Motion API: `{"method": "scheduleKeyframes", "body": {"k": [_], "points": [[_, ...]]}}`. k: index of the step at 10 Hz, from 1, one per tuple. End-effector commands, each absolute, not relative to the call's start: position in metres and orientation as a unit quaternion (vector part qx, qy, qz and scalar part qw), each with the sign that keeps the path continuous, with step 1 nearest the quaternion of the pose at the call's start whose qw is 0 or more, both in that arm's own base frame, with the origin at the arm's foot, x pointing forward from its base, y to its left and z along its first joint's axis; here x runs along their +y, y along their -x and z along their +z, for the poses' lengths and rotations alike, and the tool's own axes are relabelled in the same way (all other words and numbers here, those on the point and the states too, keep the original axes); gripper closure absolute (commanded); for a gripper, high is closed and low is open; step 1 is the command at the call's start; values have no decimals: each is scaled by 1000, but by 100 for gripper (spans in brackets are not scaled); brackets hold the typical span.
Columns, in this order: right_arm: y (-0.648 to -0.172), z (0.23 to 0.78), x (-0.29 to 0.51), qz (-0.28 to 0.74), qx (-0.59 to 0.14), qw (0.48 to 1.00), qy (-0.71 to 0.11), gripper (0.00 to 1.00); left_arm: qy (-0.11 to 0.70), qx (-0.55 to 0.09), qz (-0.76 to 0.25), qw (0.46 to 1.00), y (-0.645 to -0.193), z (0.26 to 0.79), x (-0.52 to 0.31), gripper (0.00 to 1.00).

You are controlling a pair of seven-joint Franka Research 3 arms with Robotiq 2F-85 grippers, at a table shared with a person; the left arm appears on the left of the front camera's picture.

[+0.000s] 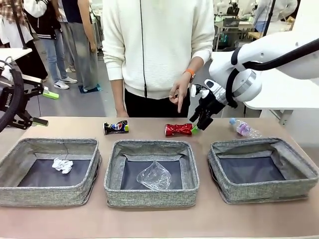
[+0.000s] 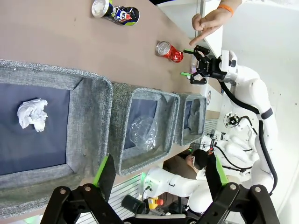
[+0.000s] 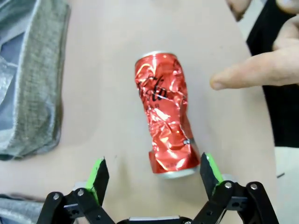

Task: Sort the waste into the appropriate baskets.
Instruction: Pick up the waste item pointed out by the person.

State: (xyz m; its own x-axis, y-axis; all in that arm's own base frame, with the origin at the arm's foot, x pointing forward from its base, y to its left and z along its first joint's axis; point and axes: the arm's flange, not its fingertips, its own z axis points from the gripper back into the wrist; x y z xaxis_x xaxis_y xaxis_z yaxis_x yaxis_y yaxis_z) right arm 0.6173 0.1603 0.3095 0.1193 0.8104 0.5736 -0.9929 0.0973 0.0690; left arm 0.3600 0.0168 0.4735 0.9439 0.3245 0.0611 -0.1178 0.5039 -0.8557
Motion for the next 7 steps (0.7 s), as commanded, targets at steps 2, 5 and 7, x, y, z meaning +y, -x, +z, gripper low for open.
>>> {"method": "scheduleKeyframes", "body": {"k": [2,5,7], "points": [[-615,290,173,621,-223,713,-236,0,492,-115,121,854,-360,473,17,0],[-617,277,191,621,-222,712,-241,0,492,-115,121,854,-360,473,17,0],[-622,271,205,622,-211,712,-248,0,492,-115,121,854,-360,473,17,0]]}}
